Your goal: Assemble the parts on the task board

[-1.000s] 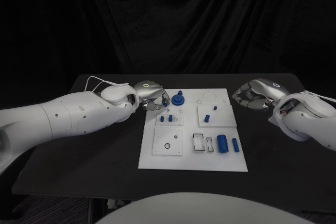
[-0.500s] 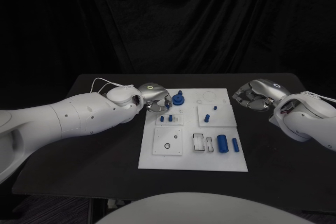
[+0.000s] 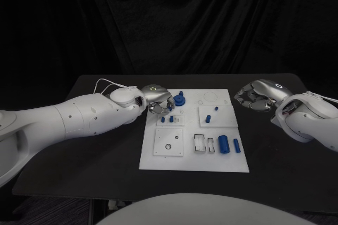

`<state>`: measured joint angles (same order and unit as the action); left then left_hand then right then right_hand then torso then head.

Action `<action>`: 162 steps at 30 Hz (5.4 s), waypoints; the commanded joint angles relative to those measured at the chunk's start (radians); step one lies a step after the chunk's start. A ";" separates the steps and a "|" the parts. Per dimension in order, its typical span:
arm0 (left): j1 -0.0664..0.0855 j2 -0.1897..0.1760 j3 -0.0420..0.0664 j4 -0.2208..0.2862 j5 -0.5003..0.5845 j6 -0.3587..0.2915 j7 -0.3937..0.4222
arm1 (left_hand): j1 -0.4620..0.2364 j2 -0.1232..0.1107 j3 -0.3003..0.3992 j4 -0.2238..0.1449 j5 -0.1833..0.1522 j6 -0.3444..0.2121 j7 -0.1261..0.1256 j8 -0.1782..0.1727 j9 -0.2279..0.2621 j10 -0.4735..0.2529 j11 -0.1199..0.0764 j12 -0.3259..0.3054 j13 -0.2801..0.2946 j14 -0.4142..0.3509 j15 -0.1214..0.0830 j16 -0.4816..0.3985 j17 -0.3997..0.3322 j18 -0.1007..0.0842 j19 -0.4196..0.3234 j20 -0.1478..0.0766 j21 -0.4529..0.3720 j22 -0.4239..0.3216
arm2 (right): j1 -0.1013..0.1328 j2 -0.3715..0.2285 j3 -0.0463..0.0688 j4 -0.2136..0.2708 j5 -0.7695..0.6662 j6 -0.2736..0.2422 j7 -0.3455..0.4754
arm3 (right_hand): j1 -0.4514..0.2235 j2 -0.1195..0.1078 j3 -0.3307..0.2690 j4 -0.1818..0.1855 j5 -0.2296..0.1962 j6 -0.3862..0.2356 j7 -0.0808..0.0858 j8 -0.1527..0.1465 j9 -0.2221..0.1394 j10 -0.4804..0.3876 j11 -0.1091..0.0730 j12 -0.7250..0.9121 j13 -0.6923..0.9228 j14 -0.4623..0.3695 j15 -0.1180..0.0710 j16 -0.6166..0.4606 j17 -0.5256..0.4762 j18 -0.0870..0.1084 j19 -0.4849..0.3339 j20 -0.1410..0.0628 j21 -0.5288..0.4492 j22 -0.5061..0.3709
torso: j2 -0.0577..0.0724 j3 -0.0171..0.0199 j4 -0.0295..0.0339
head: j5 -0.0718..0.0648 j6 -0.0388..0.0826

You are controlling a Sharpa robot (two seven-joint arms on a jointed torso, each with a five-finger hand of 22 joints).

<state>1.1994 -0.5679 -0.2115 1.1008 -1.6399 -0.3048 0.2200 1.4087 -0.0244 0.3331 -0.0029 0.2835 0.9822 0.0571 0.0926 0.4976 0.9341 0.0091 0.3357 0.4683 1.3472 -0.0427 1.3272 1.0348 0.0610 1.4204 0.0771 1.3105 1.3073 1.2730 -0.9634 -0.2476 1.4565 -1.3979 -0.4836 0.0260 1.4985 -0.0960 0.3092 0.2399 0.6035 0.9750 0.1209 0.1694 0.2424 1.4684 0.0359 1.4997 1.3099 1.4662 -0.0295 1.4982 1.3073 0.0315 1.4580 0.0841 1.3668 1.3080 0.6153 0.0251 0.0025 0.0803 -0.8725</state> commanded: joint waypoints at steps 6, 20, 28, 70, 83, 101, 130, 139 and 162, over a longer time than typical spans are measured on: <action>-0.003 0.002 0.001 0.002 0.000 0.022 0.000 | 0.001 -0.003 0.006 -0.002 -0.005 -0.008 0.002 -0.010 -0.002 0.007 0.000 -0.006 -0.003 -0.010 0.000 -0.007 -0.005 0.002 -0.007 0.000 -0.007 0.181 | 0.001 -0.002 0.001 0.002 -0.002 0.007 -0.005 | -0.006 0.001 0.006 -0.002 -0.003 0.000 0.001 0.003 0.002 0.005 0.006 -0.006 0.180 0.067 0.006 -0.005 0.190 0.020 -0.006 0.002 -0.006 0.194 | 0.000 -0.0007 0.0005 | -0.005 0.000; -0.003 0.000 0.001 0.002 0.000 0.039 -0.013 | 0.008 -0.003 0.013 -0.008 -0.003 -0.015 0.004 -0.018 -0.005 0.009 0.003 -0.014 -0.007 -0.014 0.002 -0.010 -0.009 0.003 -0.010 0.000 -0.010 0.180 | 0.001 0.000 0.001 -0.001 -0.002 0.018 -0.008 | -0.006 0.001 0.006 -0.002 -0.003 0.000 0.001 0.003 0.002 0.005 0.005 -0.006 0.179 0.066 0.006 -0.006 0.189 0.021 -0.007 0.002 -0.008 0.194 | -0.001 -0.0011 0.0004 | -0.003 0.000; -0.003 -0.001 0.001 0.002 0.000 0.049 -0.018 | 0.012 -0.003 0.017 -0.013 0.000 -0.019 0.006 -0.022 -0.007 0.007 0.005 -0.020 -0.009 -0.016 0.004 -0.011 -0.011 0.003 -0.011 0.000 -0.011 0.180 | 0.000 0.004 0.001 -0.003 -0.002 0.022 -0.007 | -0.006 0.001 0.006 -0.002 -0.003 0.000 0.001 0.003 0.002 0.005 0.005 -0.006 0.179 0.066 0.006 -0.006 0.189 0.021 -0.007 0.002 -0.008 0.194 | -0.002 -0.0013 0.0006 | -0.004 0.000; -0.023 -0.050 0.001 0.024 0.000 -0.223 -0.117 | -0.018 -0.059 0.016 -0.007 -0.076 -0.283 -0.092 -0.028 -0.124 -0.104 0.053 -0.081 -0.021 -0.122 0.036 -0.092 -0.146 0.041 -0.140 0.018 -0.225 0.123 | 0.000 0.002 0.001 -0.004 -0.002 0.022 -0.004 | -0.006 0.001 0.009 -0.003 -0.009 -0.003 0.000 0.003 0.002 -0.008 0.004 -0.016 0.169 0.064 0.005 -0.010 0.186 0.022 -0.010 0.001 -0.013 0.192 | 0.000 -0.0013 0.0011 | -0.001 0.000; -0.021 -0.284 0.001 0.187 0.096 -0.488 0.032 | -0.044 -0.030 -0.049 0.046 -0.044 -0.244 -0.063 -0.023 -0.180 -0.445 -0.030 0.155 0.068 -0.870 0.046 -0.712 -0.564 0.095 -0.895 0.018 -0.993 -0.037 | 0.008 -0.018 0.001 0.027 0.010 -0.050 0.009 | 0.035 -0.041 0.054 -0.048 -0.006 -0.049 0.026 0.089 0.062 -0.753 0.043 -0.662 -0.363 0.020 0.036 -0.066 0.138 0.045 -0.088 0.025 -0.124 0.160 | -0.002 -0.0015 0.0011 | -0.012 0.000; -0.033 -0.422 0.000 0.372 1.377 0.144 0.529 | -0.033 0.064 -0.260 0.294 0.257 -0.269 -0.022 -0.029 -0.300 -0.775 0.031 -0.085 -0.361 -1.287 0.084 -1.311 -0.984 0.079 -1.284 0.035 -1.260 -0.658 | 0.036 0.060 0.001 0.025 -0.211 0.070 -0.090 | 0.005 -0.079 0.050 -0.036 -0.216 -0.208 0.019 0.041 0.023 -0.789 0.087 -0.971 -0.709 -0.017 0.071 -0.123 0.061 0.045 -0.086 0.060 -0.115 0.160 | 0.004 -0.0073 0.0219 | -0.041 0.000; -0.086 -0.424 0.000 0.441 1.492 0.317 0.568 | -0.024 0.220 -0.543 0.294 0.125 -0.627 -0.104 -0.054 -0.447 -0.831 0.031 -0.155 -0.436 -1.327 0.103 -1.321 -1.026 0.119 -1.305 0.102 -1.261 -0.872 | -0.048 0.128 0.001 -0.069 -0.251 0.119 -0.104 | -0.014 -0.074 0.014 -0.021 -0.261 -0.182 -0.001 0.004 -0.003 -0.728 0.079 -1.019 -0.817 -0.008 0.061 -0.114 0.052 0.039 -0.061 0.054 -0.091 0.169 | 0.030 -0.0538 0.0727 | -0.108 0.000; -0.090 -0.422 0.000 0.442 1.492 0.328 0.557 | 0.015 0.226 -0.547 0.288 0.172 -0.630 -0.098 -0.054 -0.453 -0.835 0.039 -0.155 -0.436 -1.325 0.114 -1.320 -1.026 0.119 -1.307 0.111 -1.258 -0.883 | -0.064 0.140 0.001 -0.098 -0.251 0.103 -0.100 | -0.009 -0.069 0.013 -0.025 -0.240 -0.139 0.002 0.012 -0.001 -0.703 0.079 -1.026 -0.843 -0.008 0.062 -0.114 0.048 0.039 -0.061 0.055 -0.093 0.169 | 0.034 -0.0575 0.0720 | -0.116 0.000; -0.096 -0.410 0.000 0.431 1.492 0.347 0.519 | 0.076 0.232 -0.540 0.268 0.236 -0.622 -0.065 -0.051 -0.454 -0.845 0.035 -0.160 -0.437 -1.310 0.147 -1.315 -1.022 0.117 -1.298 0.140 -1.253 -0.889 | -0.068 0.135 0.001 -0.106 -0.251 0.091 -0.098 | 0.017 -0.037 0.013 -0.089 -0.111 -0.010 -0.003 0.107 0.111 -0.622 0.064 -1.025 -0.901 -0.009 0.053 -0.109 0.040 0.038 -0.055 0.047 -0.084 0.172 | 0.030 -0.0551 0.0730 | -0.113 0.000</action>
<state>1.1057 -0.9802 -0.2122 1.5308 -0.1556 0.0244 0.6764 1.4783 0.2078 -0.2063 0.2687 0.5167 0.3622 -0.0123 0.0426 0.0436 0.0950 0.0453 0.1803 0.0325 0.0379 0.0986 0.0113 0.0122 0.1626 0.1240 0.2134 0.0563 0.4174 1.2096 -0.8275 -0.2459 1.3522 -1.6411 -0.3898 -0.0605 1.5174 -0.1428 0.3228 0.1541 0.4875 0.9627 0.1154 0.2735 0.3489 0.8445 0.0992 0.4696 0.4093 1.4565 0.0286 1.3826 1.3073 0.0626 1.3992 0.1322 1.2780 1.3074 0.6464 -0.0286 0.0752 -0.0318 -0.8725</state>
